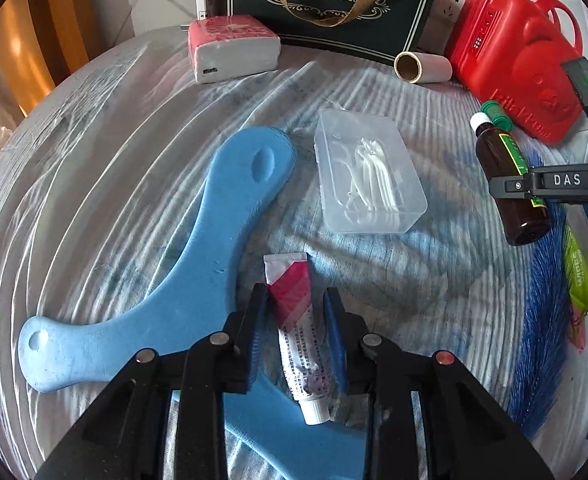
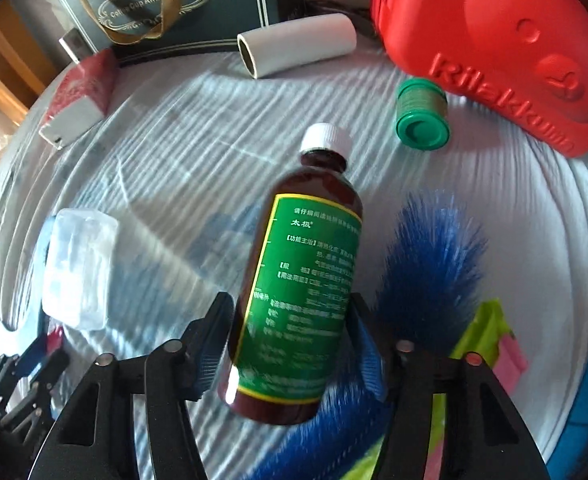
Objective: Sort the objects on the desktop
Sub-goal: 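Grasp the brown medicine bottle with the right tool and lift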
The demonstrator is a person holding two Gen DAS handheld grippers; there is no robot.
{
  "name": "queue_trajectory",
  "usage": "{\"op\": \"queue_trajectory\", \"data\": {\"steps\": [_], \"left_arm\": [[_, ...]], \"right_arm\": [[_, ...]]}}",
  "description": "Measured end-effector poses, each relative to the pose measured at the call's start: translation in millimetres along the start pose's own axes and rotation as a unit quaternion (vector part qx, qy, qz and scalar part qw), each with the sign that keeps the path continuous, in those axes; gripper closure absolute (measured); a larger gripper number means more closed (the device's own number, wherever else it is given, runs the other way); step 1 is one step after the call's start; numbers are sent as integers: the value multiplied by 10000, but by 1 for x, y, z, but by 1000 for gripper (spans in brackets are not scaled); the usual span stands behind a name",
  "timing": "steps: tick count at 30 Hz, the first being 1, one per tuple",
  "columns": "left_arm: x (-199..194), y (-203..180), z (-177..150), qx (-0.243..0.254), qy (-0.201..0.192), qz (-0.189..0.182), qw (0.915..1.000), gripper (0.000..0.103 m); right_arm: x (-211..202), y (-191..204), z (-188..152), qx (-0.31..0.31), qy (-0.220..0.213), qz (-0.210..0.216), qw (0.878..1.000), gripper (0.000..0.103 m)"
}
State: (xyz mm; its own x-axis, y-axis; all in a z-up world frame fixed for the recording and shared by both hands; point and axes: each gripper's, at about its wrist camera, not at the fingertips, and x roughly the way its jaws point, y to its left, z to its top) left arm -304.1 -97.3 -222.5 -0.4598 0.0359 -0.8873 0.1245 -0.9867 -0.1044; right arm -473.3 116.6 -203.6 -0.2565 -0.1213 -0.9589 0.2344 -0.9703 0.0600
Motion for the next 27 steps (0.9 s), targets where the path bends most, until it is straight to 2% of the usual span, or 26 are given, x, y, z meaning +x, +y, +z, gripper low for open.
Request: {"op": "queue_trajectory", "data": {"steps": [1, 5, 12, 15, 18, 24, 27], "left_arm": [[-1, 2, -1, -49, -4, 45, 10000, 82], [-12, 7, -6, -129, -90, -41, 9999, 82], [-61, 4, -19, -9, -559, -298, 9980, 83], [-80, -1, -26, 96, -663, -343, 9972, 83], [-96, -8, -34, 197, -739, -408, 9962, 83], [-125, -38, -51, 509, -837, -576, 9935, 83], [-145, -55, -57, 724, -1027, -650, 9899, 83]], "right_arm": [[-4, 0, -3, 9, -57, 33, 10000, 48], [-38, 6, -24, -94, -397, 268, 9988, 49], [-80, 13, -86, -183, -443, 644, 9968, 51], [-94, 13, -117, -168, -458, 654, 9967, 51], [-108, 6, -133, -79, -553, 652, 9963, 52], [-150, -13, -161, 204, -939, 584, 9937, 52], [-180, -18, -172, 271, -1297, 552, 9897, 52]]}}
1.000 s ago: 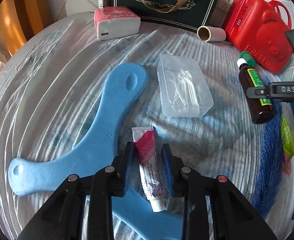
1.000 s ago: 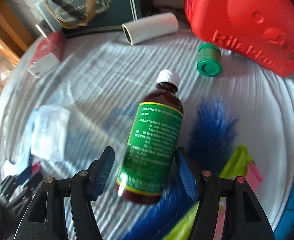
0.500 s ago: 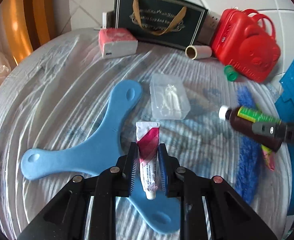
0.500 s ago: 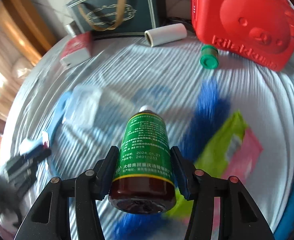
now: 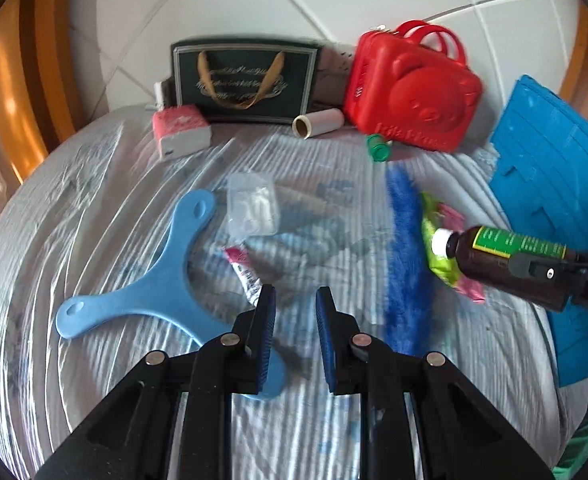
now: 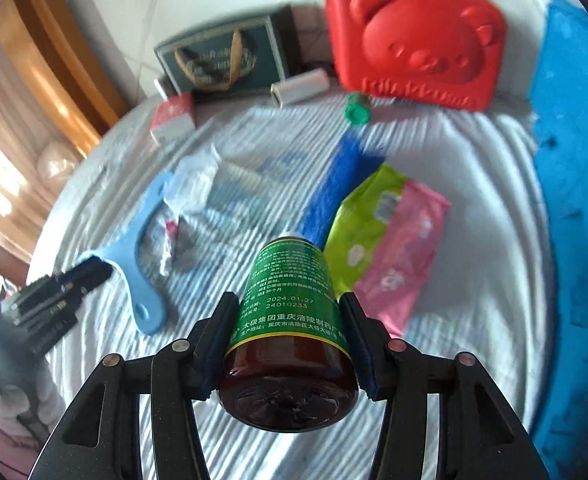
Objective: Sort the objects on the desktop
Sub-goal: 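Carry the medicine bottle into the blue bin and open the right tool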
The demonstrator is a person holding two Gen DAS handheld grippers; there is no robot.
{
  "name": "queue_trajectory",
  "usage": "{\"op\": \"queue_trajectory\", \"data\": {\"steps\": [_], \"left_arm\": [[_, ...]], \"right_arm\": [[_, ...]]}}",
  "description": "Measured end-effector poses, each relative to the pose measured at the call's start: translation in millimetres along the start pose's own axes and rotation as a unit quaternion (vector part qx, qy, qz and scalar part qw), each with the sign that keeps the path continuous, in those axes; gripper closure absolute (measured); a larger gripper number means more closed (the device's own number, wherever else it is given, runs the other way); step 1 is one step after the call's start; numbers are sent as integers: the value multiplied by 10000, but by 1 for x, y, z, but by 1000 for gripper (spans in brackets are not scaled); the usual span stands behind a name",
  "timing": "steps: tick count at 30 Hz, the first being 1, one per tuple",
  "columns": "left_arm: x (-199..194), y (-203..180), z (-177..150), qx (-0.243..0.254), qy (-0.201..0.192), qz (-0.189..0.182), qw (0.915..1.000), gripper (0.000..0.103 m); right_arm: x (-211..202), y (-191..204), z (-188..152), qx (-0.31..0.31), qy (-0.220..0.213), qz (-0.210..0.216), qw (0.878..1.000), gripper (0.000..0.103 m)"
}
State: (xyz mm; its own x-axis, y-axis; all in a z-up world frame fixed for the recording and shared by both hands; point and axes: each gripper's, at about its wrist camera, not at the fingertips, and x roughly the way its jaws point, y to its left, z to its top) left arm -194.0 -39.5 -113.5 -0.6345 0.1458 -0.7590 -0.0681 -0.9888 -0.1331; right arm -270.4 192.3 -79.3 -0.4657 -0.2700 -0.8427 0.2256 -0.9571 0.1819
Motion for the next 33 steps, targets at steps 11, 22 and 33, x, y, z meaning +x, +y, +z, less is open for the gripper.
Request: {"op": "queue_trajectory", "data": {"steps": [11, 22, 33], "left_arm": [[-18, 24, -1, -377, 131, 447, 9982, 82], [-8, 34, 6, -586, 137, 338, 9976, 82], [24, 59, 5, -658, 565, 454, 9952, 82]], "right_arm": [[-109, -31, -25, 453, -1161, -361, 9916, 52], [-290, -104, -59, 1297, -2900, -2142, 9237, 52], [-280, -155, -92, 2257, -2519, -2808, 8982, 8]]}}
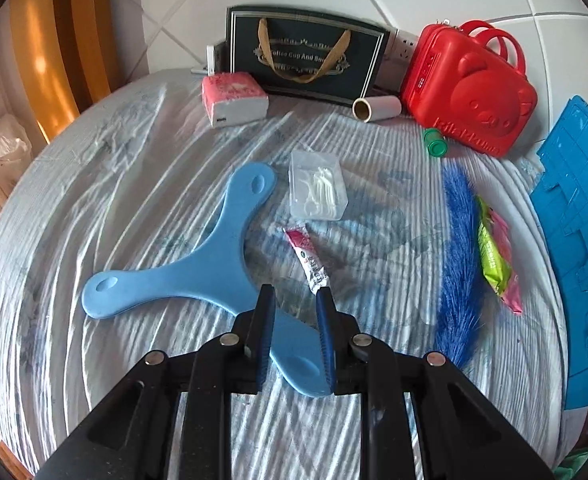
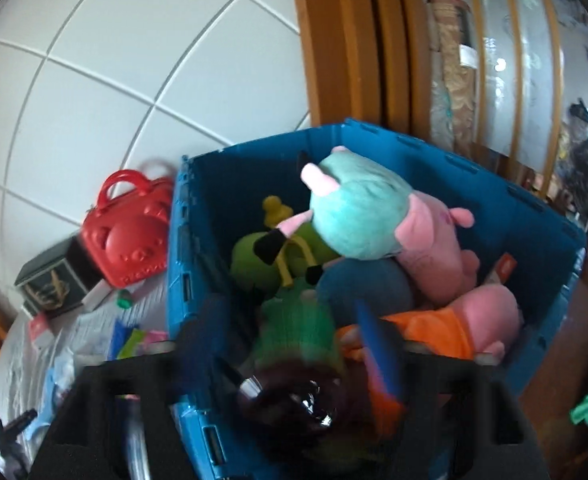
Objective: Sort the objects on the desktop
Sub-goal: 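Carry the medicine bottle into the blue bin and open the right tool, then grasp the pink-green wipes pack with right tool while left tool grasps toothpaste tube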
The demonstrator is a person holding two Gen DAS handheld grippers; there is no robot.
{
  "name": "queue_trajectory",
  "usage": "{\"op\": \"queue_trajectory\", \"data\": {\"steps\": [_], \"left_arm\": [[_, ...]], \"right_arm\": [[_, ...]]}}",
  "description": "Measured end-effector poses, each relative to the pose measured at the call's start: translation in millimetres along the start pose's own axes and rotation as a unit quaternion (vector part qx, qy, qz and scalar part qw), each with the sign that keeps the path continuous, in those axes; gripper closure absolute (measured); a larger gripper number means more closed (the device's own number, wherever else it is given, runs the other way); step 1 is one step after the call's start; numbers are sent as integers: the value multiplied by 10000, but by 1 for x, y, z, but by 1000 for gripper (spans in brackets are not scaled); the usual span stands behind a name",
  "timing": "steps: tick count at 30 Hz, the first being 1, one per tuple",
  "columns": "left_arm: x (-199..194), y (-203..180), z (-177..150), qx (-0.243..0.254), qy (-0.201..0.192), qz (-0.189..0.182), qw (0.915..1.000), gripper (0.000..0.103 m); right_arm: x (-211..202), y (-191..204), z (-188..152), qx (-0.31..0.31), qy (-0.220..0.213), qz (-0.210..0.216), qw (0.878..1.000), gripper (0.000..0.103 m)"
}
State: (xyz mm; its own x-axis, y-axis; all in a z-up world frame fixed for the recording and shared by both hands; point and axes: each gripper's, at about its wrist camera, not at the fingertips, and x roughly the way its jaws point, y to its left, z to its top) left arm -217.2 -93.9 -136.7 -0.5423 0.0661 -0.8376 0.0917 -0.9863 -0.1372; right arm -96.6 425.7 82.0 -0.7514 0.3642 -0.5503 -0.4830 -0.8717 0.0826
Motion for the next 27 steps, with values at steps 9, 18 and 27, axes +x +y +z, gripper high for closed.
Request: {"op": "queue_trajectory", "data": {"steps": [9, 18, 27], "left_arm": [[40, -11, 14, 11, 208, -23, 9998, 8], [104, -25, 16, -26, 661, 596, 9960, 29], [124, -32, 10, -51, 522, 707, 9961, 28]], "right_arm": [[-13, 90, 5, -874, -592, 957, 9898, 0], [141, 192, -68, -1307, 1596, 1803, 9617, 0], [266, 241, -142, -1290, 3180, 1765, 9226, 0]]}}
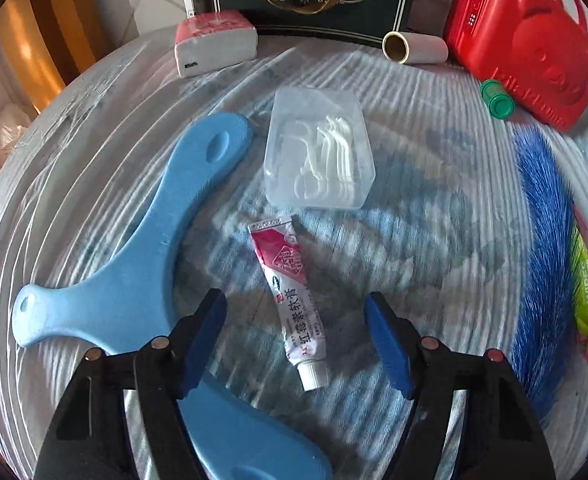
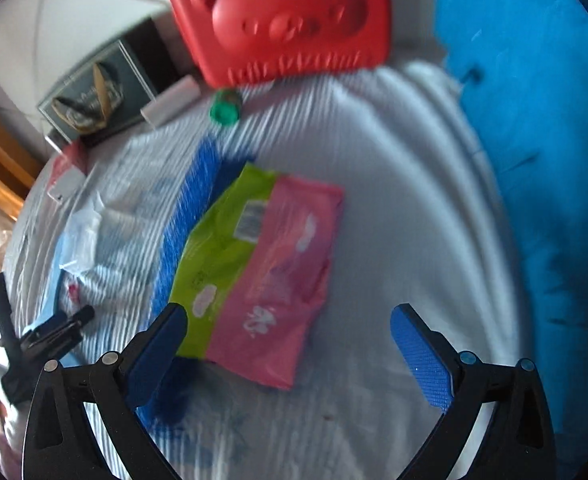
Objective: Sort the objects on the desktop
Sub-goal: 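Grasp the pink-green wipes pack with right tool while left tool grasps toothpaste tube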
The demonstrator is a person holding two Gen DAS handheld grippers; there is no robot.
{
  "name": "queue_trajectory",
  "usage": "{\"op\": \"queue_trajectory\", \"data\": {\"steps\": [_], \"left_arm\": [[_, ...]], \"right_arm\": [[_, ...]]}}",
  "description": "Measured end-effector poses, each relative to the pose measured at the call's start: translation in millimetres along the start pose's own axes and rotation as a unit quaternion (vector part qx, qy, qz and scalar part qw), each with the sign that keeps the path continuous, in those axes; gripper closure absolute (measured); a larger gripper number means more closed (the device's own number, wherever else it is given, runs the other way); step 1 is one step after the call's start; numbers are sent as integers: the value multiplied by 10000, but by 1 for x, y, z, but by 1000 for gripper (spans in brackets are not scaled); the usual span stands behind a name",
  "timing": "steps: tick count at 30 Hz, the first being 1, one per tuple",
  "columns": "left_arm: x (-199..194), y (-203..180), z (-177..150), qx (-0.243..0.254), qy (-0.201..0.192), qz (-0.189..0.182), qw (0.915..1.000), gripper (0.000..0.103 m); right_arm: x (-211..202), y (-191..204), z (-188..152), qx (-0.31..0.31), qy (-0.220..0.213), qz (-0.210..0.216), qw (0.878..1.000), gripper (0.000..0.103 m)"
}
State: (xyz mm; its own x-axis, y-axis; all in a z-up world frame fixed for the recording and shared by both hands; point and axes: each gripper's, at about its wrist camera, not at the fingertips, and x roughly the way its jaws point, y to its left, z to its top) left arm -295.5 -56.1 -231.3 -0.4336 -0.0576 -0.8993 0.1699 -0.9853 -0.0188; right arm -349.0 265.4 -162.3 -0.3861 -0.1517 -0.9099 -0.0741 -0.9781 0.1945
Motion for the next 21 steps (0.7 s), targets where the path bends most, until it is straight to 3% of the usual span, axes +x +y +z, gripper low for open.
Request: {"op": "queue_trajectory", "data": {"steps": [5, 6, 7, 9, 12, 16, 21], "left_arm": [[0, 0, 1, 209, -43, -113, 9997, 30], [-1, 0, 1, 217, -86, -129, 9996, 42], [-4, 0, 0, 234, -134, -163, 9995, 63], [-5, -1, 1, 224, -99, -284, 9993, 85], [-8, 0, -1, 229, -58, -386, 9990, 85], [-27, -1, -5, 238, -206, -433, 9986, 85], [-70, -11, -4, 434, -667, -500, 9956, 85]], "right_arm": [[40, 19, 5, -24, 425, 300, 9986, 0], [52, 25, 4, -206, 532, 108, 9983, 0], [57, 27, 5, -299, 528, 4, 9982, 0], [64, 27, 5, -342, 560, -61, 9978, 0], [61, 27, 2, -464, 538, -238, 9972, 5], [36, 23, -8, -610, 326, -288, 9972, 32], [-10, 16, -21, -760, -40, -297, 9967, 40]]}}
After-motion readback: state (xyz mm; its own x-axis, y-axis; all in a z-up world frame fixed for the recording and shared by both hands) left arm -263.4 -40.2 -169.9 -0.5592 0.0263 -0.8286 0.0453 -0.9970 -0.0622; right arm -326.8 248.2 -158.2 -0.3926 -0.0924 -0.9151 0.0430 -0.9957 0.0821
